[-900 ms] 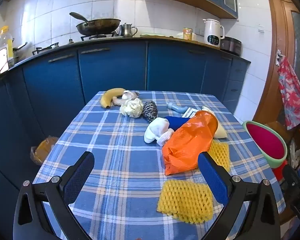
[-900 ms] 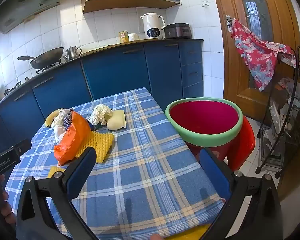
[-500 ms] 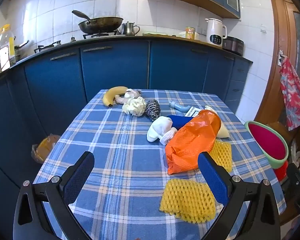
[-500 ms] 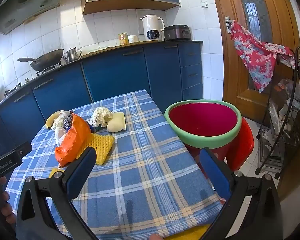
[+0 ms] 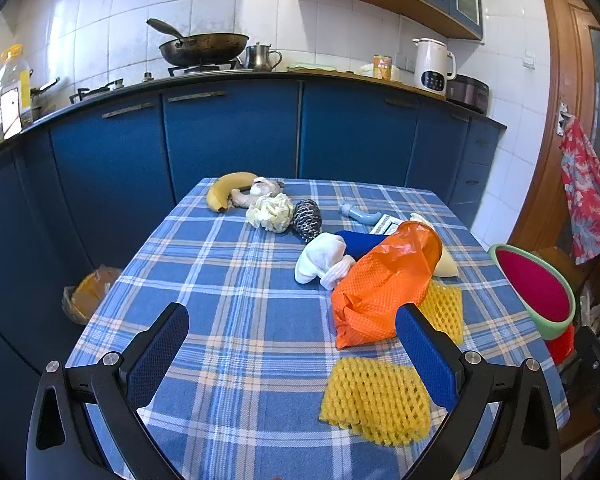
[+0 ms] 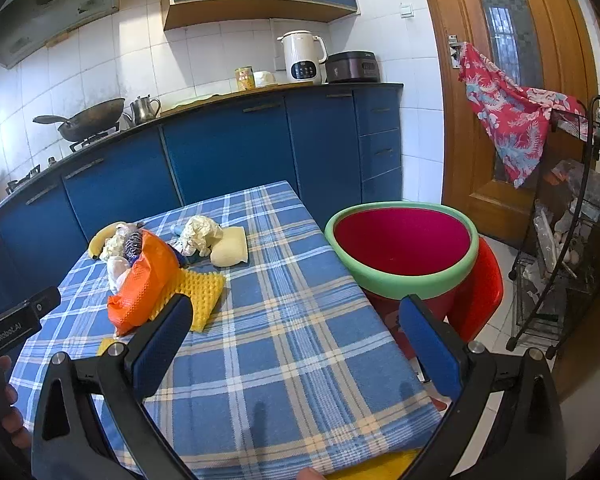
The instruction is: Collect trash
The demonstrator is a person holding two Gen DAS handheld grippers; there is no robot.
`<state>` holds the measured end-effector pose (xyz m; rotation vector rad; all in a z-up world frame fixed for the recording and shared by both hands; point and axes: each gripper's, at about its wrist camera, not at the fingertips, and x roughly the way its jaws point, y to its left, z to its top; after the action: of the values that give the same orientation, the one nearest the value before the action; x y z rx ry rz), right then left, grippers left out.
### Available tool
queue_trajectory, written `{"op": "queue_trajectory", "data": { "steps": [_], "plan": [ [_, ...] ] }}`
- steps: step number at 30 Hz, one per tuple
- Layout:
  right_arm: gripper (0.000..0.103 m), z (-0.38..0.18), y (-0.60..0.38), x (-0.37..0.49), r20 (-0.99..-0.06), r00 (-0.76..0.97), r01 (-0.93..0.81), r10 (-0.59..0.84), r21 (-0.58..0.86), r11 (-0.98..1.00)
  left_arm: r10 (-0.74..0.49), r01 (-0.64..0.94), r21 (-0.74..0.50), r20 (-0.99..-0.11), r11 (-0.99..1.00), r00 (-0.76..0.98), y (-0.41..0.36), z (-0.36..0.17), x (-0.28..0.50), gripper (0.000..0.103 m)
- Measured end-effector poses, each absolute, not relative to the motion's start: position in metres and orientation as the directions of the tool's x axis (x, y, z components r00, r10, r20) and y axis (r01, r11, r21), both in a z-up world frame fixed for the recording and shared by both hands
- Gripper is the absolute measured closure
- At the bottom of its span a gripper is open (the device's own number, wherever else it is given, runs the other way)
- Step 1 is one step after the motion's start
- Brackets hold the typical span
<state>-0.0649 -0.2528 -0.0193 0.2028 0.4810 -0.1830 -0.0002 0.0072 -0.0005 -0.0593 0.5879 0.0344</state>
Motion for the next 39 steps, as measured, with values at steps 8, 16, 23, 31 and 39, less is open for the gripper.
{"op": "queue_trajectory", "data": {
  "steps": [8, 16, 23, 31, 39],
  "plan": [
    [0.002, -0.0199, -0.2522, -0.0639, -0.474, 0.871, 0.222, -0.128, 0.149, 0.963, 0.018, -0.055, -0.05, -0.556, 0.997, 0.831, 0.0073, 0.0005, 0.0002, 0.0],
    [0.002, -0.0194, -0.2522, -0.0644, -0.474, 0.871, 0.222, -0.127, 0.148, 0.964, 0.017, -0.054, -0.05, -0.555, 0.997, 0.832, 0.0088, 0.0015, 0.0013, 0.0],
    [0.002, -0.0196, -0.2524, -0.0645, -0.476, 0.87, 0.222, -0.127, 0.149, 0.964, 0.018, -0.056, -0.052, -0.556, 0.997, 0.831, 0.0095, 0.0012, -0.0002, 0.0],
    [0.002, -0.0198, -0.2543, -0.066, -0.471, 0.872, 0.232, -0.134, 0.156, 0.96, 0.021, -0.064, -0.058, -0.556, 0.996, 0.831, 0.012, 0.0013, -0.0002, 0.0],
    [0.002, -0.0198, -0.2545, -0.066, -0.472, 0.871, 0.233, -0.134, 0.157, 0.96, 0.022, -0.064, -0.057, -0.556, 0.996, 0.831, 0.0118, 0.0011, -0.0003, 0.0]
  ]
}}
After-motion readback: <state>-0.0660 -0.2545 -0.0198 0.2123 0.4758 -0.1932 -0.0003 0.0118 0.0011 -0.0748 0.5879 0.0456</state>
